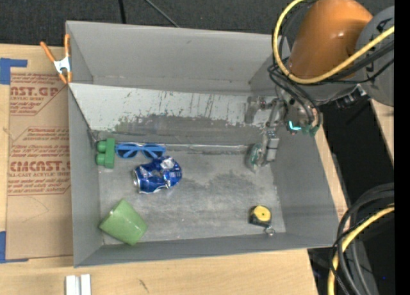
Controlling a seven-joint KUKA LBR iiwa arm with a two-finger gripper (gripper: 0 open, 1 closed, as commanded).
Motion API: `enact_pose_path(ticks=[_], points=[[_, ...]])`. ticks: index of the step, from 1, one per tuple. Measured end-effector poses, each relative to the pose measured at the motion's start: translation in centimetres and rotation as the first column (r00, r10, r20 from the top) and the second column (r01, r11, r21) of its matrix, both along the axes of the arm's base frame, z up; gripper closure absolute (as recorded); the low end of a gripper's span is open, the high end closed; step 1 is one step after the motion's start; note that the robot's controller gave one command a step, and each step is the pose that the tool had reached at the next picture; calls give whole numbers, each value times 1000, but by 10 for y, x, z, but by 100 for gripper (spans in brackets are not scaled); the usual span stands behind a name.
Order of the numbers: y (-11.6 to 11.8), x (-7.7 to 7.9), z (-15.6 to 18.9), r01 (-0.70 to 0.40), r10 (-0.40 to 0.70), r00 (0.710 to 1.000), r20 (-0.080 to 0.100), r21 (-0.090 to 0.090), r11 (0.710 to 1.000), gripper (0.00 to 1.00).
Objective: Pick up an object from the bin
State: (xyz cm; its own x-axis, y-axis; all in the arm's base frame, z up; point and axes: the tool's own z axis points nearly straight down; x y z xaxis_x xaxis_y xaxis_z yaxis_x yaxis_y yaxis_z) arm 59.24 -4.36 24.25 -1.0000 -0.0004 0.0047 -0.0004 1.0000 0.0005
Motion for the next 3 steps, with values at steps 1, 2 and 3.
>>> enact_pose_path(ticks=[1, 2, 3], points=[[-51, -44, -70, 31, -31, 1000, -3, -1, 1000, 0], [-53, -111, -160, -132, 132, 991, 2, 1, 991, 0], [-53, -109, -157, -133, 133, 991, 5, 0, 991, 100]])
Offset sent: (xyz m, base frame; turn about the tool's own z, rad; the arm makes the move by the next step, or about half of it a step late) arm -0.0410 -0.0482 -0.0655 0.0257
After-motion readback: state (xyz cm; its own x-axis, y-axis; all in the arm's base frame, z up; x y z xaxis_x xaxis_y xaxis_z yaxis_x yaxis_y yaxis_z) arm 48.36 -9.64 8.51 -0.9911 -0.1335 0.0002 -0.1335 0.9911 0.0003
